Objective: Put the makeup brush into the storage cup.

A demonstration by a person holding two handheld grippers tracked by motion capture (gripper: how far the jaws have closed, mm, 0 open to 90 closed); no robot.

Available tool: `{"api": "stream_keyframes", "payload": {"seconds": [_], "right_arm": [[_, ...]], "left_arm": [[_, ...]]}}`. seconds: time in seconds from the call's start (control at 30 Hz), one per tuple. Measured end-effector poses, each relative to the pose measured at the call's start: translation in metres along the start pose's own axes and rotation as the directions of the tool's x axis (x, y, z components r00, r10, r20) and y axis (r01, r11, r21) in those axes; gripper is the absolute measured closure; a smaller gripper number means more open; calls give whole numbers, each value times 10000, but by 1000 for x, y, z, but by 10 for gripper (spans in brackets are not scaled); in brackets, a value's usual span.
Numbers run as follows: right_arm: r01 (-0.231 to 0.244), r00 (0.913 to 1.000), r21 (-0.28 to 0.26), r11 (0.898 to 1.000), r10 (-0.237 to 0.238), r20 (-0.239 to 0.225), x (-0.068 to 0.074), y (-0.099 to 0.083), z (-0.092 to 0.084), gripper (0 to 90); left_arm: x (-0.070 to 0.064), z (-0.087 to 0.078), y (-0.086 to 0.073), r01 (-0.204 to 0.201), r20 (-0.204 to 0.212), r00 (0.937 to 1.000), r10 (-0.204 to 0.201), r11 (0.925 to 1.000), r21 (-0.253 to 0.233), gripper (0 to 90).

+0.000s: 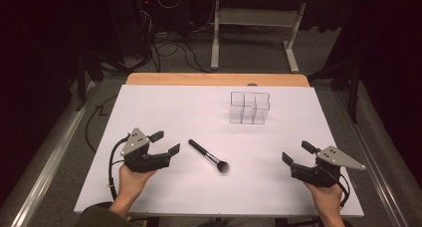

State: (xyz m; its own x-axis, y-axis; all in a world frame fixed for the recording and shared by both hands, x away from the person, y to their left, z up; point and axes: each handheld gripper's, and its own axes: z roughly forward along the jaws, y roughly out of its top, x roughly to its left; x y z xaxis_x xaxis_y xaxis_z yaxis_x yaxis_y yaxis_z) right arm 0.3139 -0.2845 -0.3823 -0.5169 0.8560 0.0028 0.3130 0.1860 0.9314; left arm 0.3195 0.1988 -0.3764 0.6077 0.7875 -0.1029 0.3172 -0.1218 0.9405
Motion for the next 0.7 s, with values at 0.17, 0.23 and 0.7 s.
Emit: {"api": "stream_keyframes", "payload": {"seconds": [0.17,0.23,0.7], "right_arm": [[26,10000,-14,10000,-26,-27,1,1,1,217],[69,10000,27,10000,-69,-45,2,1,1,217],[135,9999,14,9999,-135,-80,2,1,3,221]], "left_arm": [[1,-2,-1,51,-21,10000,-51,10000,-12,263],[1,-2,-1,58,-36,10000,-58,10000,-44,263],[1,-4,-1,105,-104,9999,-106,9999,-126,263]]}}
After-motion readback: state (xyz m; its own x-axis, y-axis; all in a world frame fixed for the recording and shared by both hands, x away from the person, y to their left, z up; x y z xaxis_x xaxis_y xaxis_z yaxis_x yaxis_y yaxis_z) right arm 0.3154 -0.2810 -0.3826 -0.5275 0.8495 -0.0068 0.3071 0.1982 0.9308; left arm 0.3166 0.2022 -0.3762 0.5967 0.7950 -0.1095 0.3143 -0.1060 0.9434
